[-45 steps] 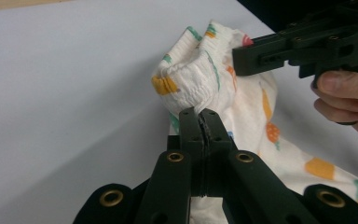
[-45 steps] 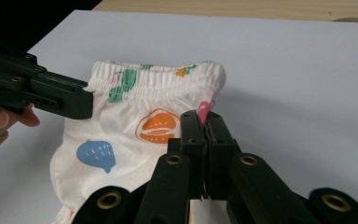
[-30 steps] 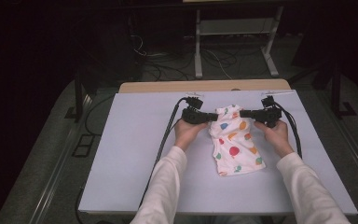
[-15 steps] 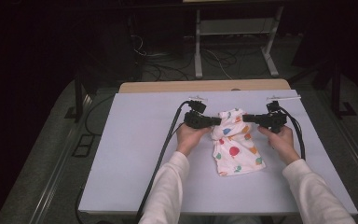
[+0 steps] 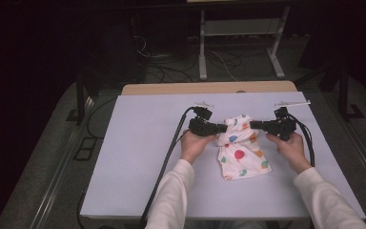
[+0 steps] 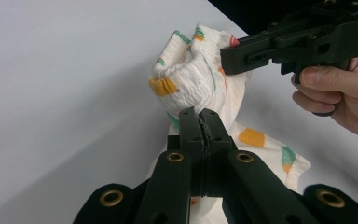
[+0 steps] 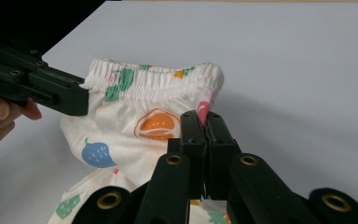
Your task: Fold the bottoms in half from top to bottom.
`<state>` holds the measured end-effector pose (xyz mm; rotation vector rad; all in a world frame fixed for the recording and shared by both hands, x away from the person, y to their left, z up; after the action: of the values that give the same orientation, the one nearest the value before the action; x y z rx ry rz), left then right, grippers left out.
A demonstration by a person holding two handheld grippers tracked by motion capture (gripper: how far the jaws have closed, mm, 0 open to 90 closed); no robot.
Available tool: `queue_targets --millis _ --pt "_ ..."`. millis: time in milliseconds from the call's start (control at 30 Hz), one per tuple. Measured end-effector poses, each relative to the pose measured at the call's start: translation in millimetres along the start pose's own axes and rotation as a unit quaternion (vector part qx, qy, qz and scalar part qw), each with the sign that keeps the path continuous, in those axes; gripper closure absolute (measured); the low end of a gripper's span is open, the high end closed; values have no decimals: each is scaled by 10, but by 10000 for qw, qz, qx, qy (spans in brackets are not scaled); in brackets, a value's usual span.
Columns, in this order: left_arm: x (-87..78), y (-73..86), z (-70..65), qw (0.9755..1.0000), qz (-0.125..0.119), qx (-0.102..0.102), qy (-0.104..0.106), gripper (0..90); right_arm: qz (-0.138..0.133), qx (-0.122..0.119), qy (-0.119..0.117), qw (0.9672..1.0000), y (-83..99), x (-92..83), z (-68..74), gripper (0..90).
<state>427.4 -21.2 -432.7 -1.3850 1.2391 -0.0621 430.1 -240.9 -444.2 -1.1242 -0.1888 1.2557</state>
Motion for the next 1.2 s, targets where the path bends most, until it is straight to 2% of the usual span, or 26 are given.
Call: queue_targets --millis 367,500,767,867,967,1200 --pt "3 64 -45 10000 17 62 36 892 33 -57 14 10000 75 -57 30 869" --pt "7 81 -70 9998 56 155 81 892 42 -32 6 10000 105 -65 26 869" --pt "-2 141 -63 9998 77 160 91 891 109 -172 34 9998 149 -73 62 869" --pt "-9 154 -74 9998 60 166 104 891 109 -166 29 9998 158 -74 74 869" --pt "-13 167 -86 9996 108 254 114 891 75 -154 21 9999 169 -72 79 868" --pt "-13 219 -88 9994 128 291 133 892 163 -163 16 9997 228 -63 98 868"
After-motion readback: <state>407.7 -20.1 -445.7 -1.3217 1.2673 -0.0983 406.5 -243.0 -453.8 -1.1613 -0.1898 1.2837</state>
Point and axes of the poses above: each handheld gripper's, and its own axes: x roughly forward along the jaws, y roughly out of its underside, z roughly to its left, the point moved 5 cm from there along x, roughly forward along the jaws, and after that the axes turned 12 degrees about -y, right-handed, at the moved point
